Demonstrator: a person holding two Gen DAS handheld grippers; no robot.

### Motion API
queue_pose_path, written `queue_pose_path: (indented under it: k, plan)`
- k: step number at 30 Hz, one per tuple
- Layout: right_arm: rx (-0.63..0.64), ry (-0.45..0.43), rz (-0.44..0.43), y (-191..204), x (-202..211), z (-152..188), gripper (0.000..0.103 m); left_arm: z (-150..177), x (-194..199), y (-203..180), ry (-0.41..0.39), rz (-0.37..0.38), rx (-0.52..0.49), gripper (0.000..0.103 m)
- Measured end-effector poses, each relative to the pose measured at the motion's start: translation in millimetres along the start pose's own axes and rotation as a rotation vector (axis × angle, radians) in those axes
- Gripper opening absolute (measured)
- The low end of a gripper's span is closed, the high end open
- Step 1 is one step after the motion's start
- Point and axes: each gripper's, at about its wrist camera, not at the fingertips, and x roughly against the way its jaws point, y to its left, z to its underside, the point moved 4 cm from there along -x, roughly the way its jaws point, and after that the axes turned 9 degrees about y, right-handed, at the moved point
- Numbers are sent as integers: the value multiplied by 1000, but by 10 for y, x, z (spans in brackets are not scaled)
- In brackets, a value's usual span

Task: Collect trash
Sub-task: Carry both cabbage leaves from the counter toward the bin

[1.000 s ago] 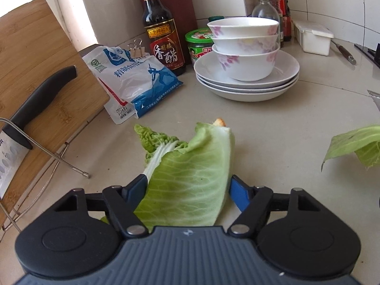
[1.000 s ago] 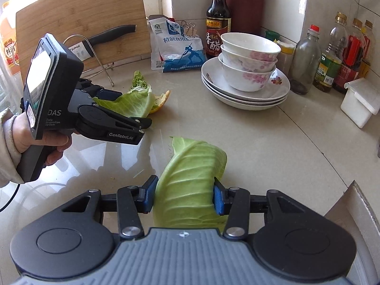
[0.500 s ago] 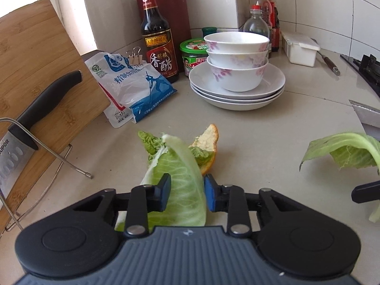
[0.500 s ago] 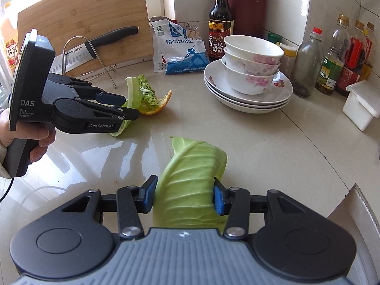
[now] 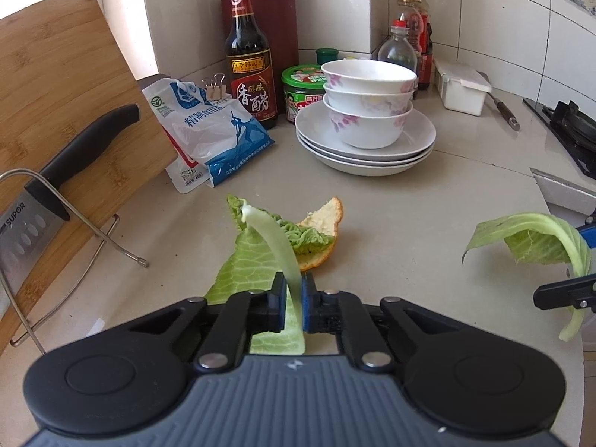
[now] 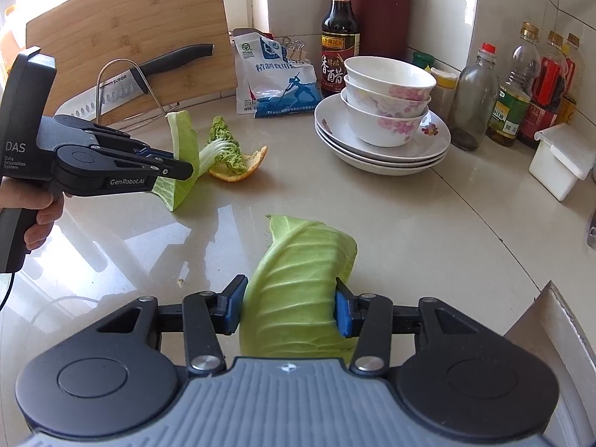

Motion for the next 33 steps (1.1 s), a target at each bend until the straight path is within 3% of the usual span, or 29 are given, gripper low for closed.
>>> queue_pose_path:
  k: [17, 33]
  plan:
    - [15, -37, 11, 27, 300, 176, 52, 117, 632, -200, -5, 30, -91, 5]
    - [-19, -46, 50, -89, 830, 889, 52, 289, 1319, -1160, -7, 205, -269, 5]
